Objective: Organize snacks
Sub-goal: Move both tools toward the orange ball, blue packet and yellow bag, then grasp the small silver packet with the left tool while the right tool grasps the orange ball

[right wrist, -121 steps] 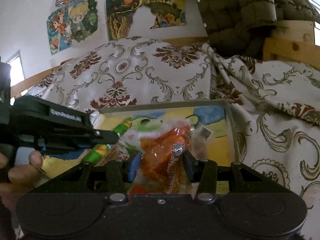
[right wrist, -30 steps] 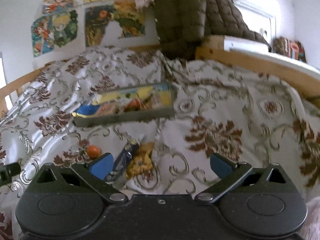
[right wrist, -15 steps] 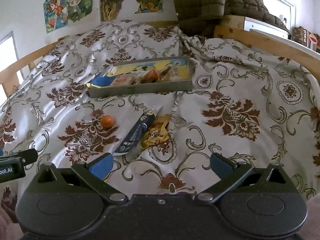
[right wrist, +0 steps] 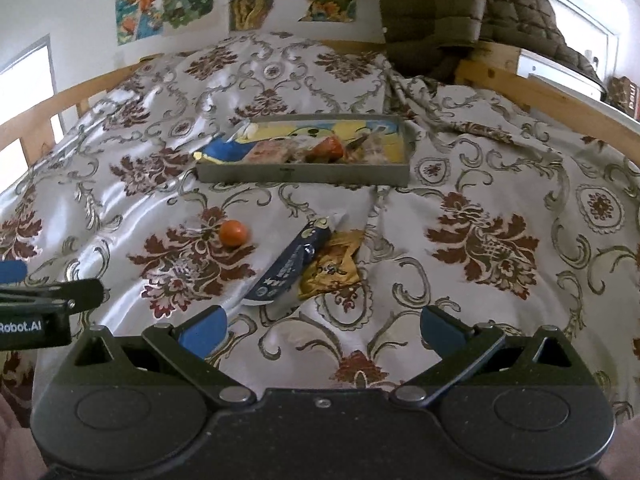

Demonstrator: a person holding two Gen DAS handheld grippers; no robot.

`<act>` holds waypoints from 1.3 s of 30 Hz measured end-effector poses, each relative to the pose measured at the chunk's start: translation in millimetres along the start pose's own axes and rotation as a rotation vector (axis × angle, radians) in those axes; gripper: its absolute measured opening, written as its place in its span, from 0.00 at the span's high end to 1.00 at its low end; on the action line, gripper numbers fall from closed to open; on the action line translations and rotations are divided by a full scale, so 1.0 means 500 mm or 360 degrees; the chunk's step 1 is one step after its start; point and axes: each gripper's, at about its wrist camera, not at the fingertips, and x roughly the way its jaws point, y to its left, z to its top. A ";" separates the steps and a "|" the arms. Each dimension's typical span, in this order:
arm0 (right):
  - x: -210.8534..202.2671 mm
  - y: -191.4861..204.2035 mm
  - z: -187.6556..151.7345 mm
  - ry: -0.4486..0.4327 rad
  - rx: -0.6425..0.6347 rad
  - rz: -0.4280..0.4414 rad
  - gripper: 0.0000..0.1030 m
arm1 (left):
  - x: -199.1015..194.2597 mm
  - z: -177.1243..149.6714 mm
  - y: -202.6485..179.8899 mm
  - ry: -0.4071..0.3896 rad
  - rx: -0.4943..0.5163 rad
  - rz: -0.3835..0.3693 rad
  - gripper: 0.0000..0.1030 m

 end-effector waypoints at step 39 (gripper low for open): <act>0.207 0.026 0.101 0.0002 -0.0539 0.0420 0.01 | 0.269 0.108 0.069 0.0028 -0.0013 -0.0263 0.00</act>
